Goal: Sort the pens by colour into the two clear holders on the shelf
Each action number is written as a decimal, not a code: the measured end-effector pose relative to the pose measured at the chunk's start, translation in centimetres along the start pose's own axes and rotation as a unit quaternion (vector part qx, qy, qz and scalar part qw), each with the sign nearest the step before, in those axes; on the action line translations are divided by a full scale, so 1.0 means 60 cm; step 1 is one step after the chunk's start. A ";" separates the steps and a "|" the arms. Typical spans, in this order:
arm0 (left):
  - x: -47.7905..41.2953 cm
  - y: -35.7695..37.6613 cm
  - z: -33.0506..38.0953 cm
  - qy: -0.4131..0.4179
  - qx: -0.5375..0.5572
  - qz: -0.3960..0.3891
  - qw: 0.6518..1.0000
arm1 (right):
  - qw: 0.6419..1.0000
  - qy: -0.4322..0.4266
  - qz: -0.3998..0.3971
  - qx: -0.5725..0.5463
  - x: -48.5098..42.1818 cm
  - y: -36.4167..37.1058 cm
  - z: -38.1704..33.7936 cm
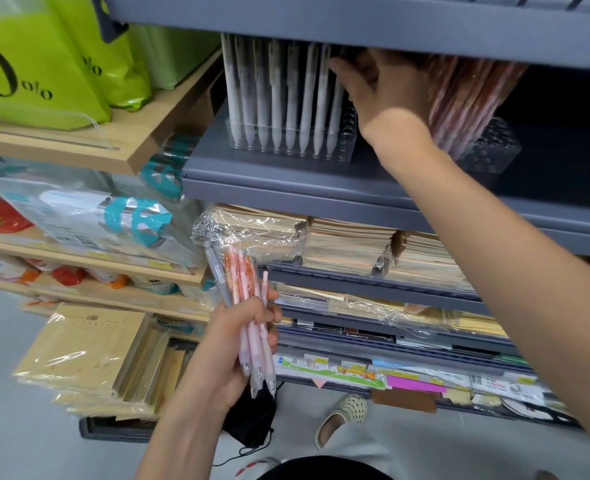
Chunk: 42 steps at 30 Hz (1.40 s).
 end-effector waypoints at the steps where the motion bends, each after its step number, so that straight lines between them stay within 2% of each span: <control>1: 0.002 0.000 -0.001 0.002 0.000 0.000 1.000 | 1.000 0.003 0.005 -0.005 0.001 -0.001 0.000; 10: 0.016 0.000 -0.009 0.007 0.001 -0.004 1.000 | 0.996 0.051 0.003 -0.076 0.012 -0.010 0.013; 13: 0.020 0.001 -0.013 0.006 0.008 -0.007 1.000 | 0.974 0.087 0.043 -0.206 0.039 -0.041 0.026; 15: 0.022 0.004 -0.014 0.009 -0.001 -0.018 1.000 | 0.963 0.107 0.033 -0.244 0.067 -0.059 0.033; 17: 0.022 0.012 -0.014 0.009 -0.013 -0.037 0.999 | 0.966 0.108 -0.029 -0.233 0.101 -0.066 0.036; 20: 0.022 0.033 -0.012 0.018 -0.035 -0.085 0.996 | 0.956 0.112 -0.164 -0.214 0.165 -0.069 0.033; 24: 0.019 0.062 -0.019 0.001 -0.047 -0.136 0.990 | 0.910 0.143 -0.328 -0.210 0.236 -0.072 0.028; 27: 0.016 0.084 -0.028 -0.007 -0.053 -0.156 0.986 | 0.883 0.166 -0.383 -0.213 0.267 -0.074 0.030; 35: 0.005 0.131 -0.047 -0.022 -0.043 -0.156 0.987 | 0.893 0.193 -0.368 -0.175 0.282 -0.092 0.069; 39: 0.002 0.159 -0.051 0.001 -0.033 -0.165 0.986 | 0.898 0.208 -0.334 -0.199 0.274 -0.113 0.083; 42: 0.000 0.182 -0.061 -0.017 -0.006 -0.170 0.985 | 0.889 0.239 -0.307 -0.241 0.273 -0.132 0.091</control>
Point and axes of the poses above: each hand's wrist, its own x-axis away from the middle knuckle, its own y-axis out of the palm, z = x × y, the point moved 5 cm from there along -x, towards the middle knuckle, and after that the axes turned 8 degrees about z, right-handed, at the moved point
